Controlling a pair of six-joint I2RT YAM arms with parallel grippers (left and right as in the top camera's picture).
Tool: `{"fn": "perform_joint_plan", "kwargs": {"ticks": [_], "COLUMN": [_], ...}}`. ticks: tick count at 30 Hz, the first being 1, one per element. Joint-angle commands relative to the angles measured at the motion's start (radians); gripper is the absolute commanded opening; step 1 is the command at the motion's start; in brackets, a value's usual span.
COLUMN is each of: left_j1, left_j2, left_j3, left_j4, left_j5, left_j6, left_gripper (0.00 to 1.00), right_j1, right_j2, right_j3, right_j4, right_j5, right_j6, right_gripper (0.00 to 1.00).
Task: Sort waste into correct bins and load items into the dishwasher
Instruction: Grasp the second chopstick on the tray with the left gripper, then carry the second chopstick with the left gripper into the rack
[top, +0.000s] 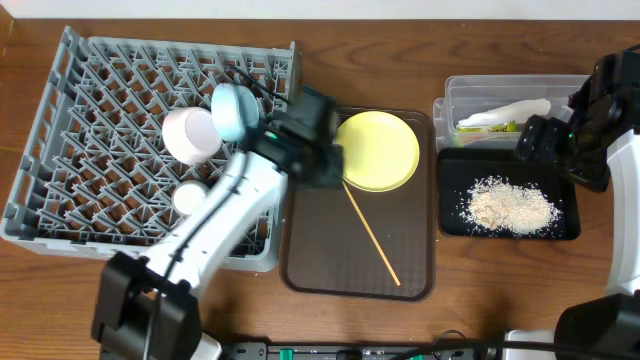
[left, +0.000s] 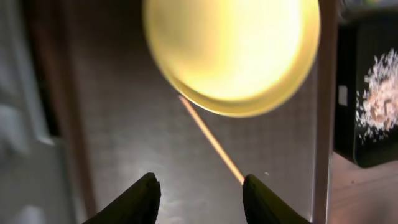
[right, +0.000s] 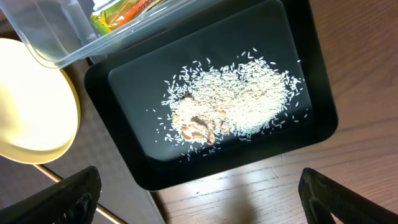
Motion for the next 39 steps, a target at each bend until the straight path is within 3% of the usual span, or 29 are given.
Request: {"fn": "perform_joint_plan", "kwargs": {"ticks": [1, 9, 19, 21, 23, 26, 34, 39], "left_j1": [-0.101, -0.256, -0.307, -0.308, -0.308, -0.301, -0.227, -0.15], "left_j2": [0.045, 0.21, 0.374, 0.389, 0.39, 0.389, 0.364, 0.274], "left_j3": [-0.017, -0.018, -0.018, -0.018, -0.018, -0.018, -0.018, -0.012], "left_j4": [-0.002, 0.001, 0.039, 0.029, 0.023, 0.022, -0.029, -0.051], "left_j5": [-0.124, -0.126, -0.124, -0.119, -0.117, -0.117, -0.133, -0.172], "left_j6": [-0.167, -0.414, -0.433, -0.433, -0.433, -0.433, -0.429, -0.347], "left_gripper": [0.47, 0.47, 0.47, 0.38, 0.19, 0.1, 0.08, 0.08], "right_j1": [0.0, 0.0, 0.0, 0.0, 0.0, 0.0, 0.0, 0.0], "right_j2": [-0.002, -0.002, -0.002, -0.002, -0.002, -0.002, -0.002, -0.002], "right_j3": [0.015, 0.015, 0.014, 0.014, 0.014, 0.014, 0.014, 0.014], "right_j4": [-0.001, -0.002, -0.002, -0.001, -0.002, -0.002, -0.002, -0.002], "right_j5": [0.013, 0.013, 0.013, 0.013, 0.013, 0.013, 0.013, 0.012], "right_j6": [0.012, 0.012, 0.012, 0.012, 0.012, 0.012, 0.012, 0.012], "right_gripper": [0.99, 0.99, 0.99, 0.99, 0.99, 0.99, 0.99, 0.99]}}
